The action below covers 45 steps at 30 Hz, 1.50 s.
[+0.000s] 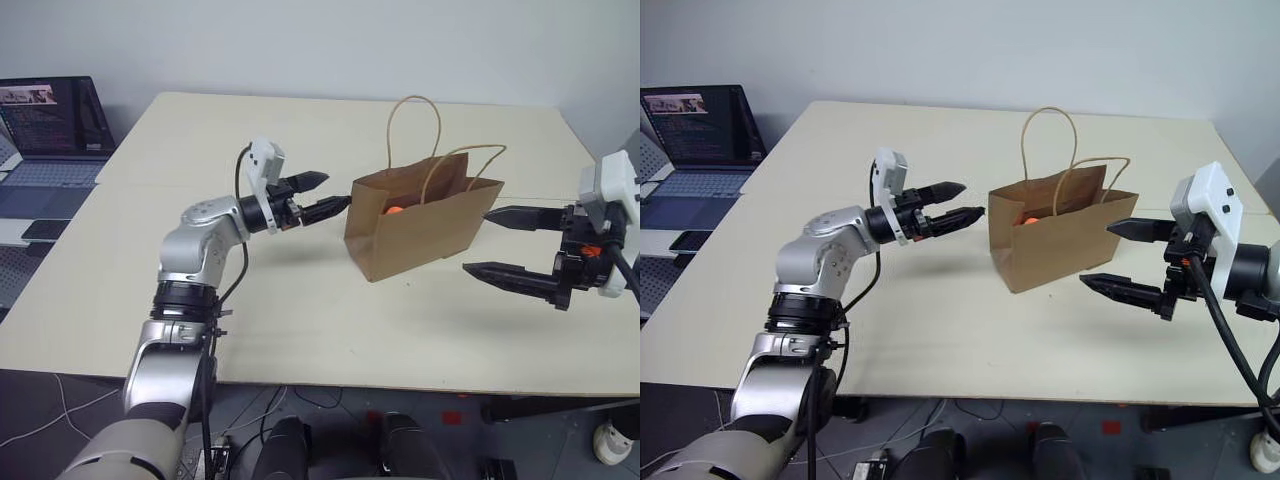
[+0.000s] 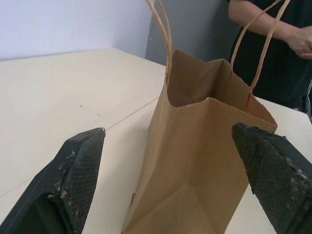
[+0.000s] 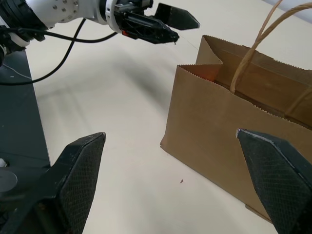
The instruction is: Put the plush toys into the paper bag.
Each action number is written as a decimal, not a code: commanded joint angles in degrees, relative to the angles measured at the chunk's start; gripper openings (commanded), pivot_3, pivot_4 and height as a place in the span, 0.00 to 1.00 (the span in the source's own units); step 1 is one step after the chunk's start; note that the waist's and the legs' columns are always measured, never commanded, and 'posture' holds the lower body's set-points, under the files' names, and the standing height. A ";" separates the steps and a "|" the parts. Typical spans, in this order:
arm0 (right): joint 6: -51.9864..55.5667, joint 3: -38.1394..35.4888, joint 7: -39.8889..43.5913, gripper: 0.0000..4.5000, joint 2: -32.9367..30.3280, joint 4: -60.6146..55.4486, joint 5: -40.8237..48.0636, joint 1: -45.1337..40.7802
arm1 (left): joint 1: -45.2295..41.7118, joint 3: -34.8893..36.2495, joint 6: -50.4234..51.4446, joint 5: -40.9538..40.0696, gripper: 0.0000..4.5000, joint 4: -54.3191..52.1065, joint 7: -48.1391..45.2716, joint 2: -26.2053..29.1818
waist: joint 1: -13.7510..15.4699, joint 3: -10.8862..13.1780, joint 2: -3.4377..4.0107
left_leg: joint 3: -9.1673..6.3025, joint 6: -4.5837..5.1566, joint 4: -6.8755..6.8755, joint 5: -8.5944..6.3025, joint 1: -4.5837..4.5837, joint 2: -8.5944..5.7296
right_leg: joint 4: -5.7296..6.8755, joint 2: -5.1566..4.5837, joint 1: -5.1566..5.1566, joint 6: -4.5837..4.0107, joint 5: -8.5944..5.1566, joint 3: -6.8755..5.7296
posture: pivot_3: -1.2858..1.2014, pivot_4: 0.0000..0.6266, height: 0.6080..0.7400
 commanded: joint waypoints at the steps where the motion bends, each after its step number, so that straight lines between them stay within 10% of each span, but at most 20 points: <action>1: -0.28 -0.86 0.79 1.00 0.25 -0.89 -0.42 -1.81 | -1.52 -0.20 -2.42 -0.51 0.99 1.84 -2.12 -0.69 | -0.01 0.00 0.00 | 0.00 0.00 0.02 0.00 0.00 0.00 | 0.01 0.00 0.00 0.01 0.01 0.00 | 0.52 0.24 1.00; 15: 2.71 -2.60 0.46 1.00 1.28 -1.37 0.83 -2.28 | -7.84 -3.53 -13.04 3.79 0.99 15.33 -9.57 -4.02 | -0.10 0.01 -0.01 | -0.02 0.00 0.23 0.00 0.04 -0.08 | 0.42 0.01 -0.01 0.02 0.00 0.01 | 0.52 0.24 1.00; 45: 5.11 -0.79 -0.61 1.00 2.03 -1.23 -0.25 -4.36 | -4.01 -7.17 -9.18 4.33 0.99 5.52 -11.58 -3.95 | -0.14 0.01 -0.01 | -0.02 0.00 0.23 0.00 0.06 -0.06 | 0.48 0.02 -0.03 0.01 0.00 0.02 | 0.52 0.24 1.00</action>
